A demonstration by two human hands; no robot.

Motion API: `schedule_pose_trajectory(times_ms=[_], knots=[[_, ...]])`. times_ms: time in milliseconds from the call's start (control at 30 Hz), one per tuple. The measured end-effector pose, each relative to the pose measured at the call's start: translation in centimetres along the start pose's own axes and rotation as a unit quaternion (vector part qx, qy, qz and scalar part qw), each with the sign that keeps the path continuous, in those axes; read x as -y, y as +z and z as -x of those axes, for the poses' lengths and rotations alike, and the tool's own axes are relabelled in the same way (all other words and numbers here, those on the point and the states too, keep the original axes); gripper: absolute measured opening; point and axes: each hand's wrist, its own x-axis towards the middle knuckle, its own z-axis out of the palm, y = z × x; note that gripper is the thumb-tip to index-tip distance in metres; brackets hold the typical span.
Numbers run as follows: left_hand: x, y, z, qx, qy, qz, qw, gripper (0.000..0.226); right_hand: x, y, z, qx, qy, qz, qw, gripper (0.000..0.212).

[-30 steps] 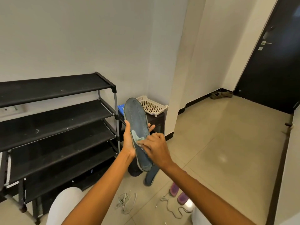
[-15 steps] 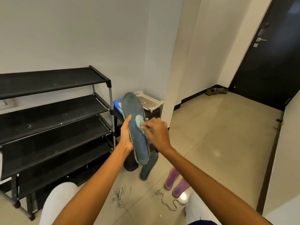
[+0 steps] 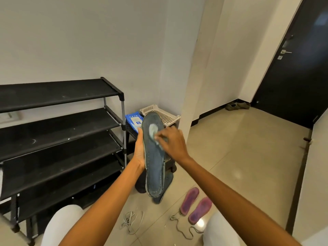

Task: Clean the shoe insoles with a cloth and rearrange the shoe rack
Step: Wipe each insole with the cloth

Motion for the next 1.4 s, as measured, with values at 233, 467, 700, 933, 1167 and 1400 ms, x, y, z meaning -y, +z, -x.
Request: schedule_pose_trajectory(times_ms=[233, 467, 700, 933, 1167, 1400], knots=[[0.2, 1.9, 0.1, 0.011, 0.007, -0.066, 0.998, 0.063, -0.5, 0.0, -5.4, -0.032, 0.068, 0.048, 0.996, 0.021], [0.2, 0.2, -1.5, 0.005, 0.037, -0.065, 0.997, 0.063, -0.7, 0.3, -2.3, 0.025, -0.052, 0.005, 0.998, 0.017], [0.1, 1.5, -2.1, 0.0, 0.035, -0.17, 0.985, 0.043, 0.1, 0.3, -3.4, -0.014, 0.051, -0.013, 0.999, 0.017], [-0.1, -1.6, -2.3, -0.044, 0.029, -0.019, 0.998, 0.076, 0.1, 2.1, 3.1, 0.069, 0.051, -0.069, 0.994, 0.019], [0.1, -1.1, -1.9, -0.062, 0.037, -0.019, 0.997, 0.072, -0.1, 1.8, 1.0, 0.108, 0.158, -0.114, 0.975, 0.017], [2.4, -1.6, -0.5, -0.044, 0.016, 0.0, 0.999, 0.058, 0.4, 3.5, 1.0, 0.0, 0.131, 0.099, 0.986, 0.024]])
